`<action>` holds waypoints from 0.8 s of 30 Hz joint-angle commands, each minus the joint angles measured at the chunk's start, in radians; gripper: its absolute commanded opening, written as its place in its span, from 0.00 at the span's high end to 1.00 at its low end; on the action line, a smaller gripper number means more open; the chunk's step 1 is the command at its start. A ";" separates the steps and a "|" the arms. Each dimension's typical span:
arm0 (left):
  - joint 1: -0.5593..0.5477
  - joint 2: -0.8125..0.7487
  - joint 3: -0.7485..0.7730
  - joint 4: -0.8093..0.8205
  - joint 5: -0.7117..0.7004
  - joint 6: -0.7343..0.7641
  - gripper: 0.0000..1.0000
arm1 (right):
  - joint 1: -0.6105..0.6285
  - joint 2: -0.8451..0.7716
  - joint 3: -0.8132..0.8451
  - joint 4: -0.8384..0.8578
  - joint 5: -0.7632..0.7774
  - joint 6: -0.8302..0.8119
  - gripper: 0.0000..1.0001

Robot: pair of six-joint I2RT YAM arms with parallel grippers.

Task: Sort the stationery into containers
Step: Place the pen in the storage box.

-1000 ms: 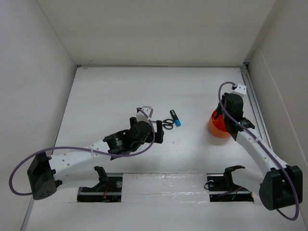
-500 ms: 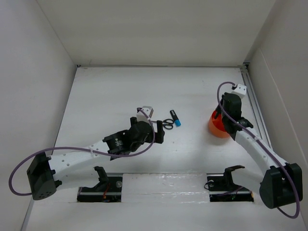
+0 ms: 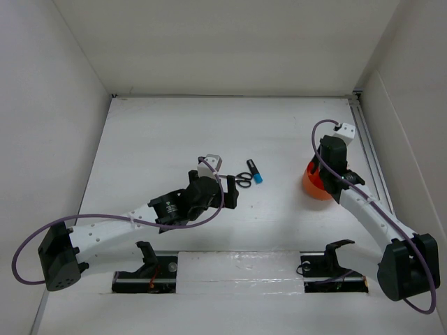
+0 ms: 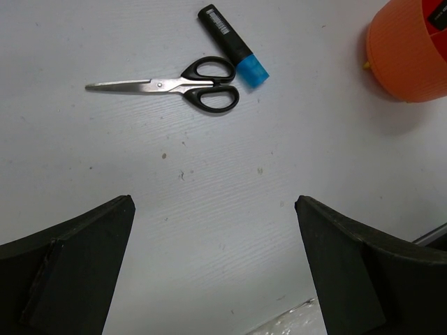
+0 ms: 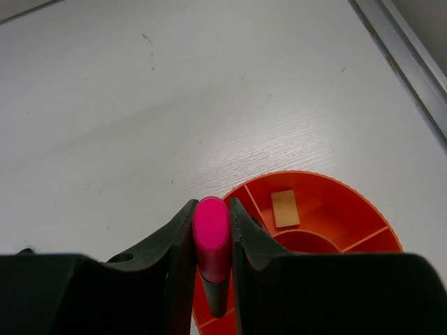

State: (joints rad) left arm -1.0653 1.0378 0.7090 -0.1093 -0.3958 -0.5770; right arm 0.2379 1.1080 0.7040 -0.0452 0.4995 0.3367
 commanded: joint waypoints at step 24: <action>-0.001 0.014 0.027 -0.027 -0.081 -0.037 0.00 | 0.129 -0.100 0.092 -0.034 0.070 0.005 0.48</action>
State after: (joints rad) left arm -1.0653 1.0351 0.7090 -0.1181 -0.4217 -0.5877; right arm 0.3279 1.0679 0.7166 -0.0875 0.5465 0.3431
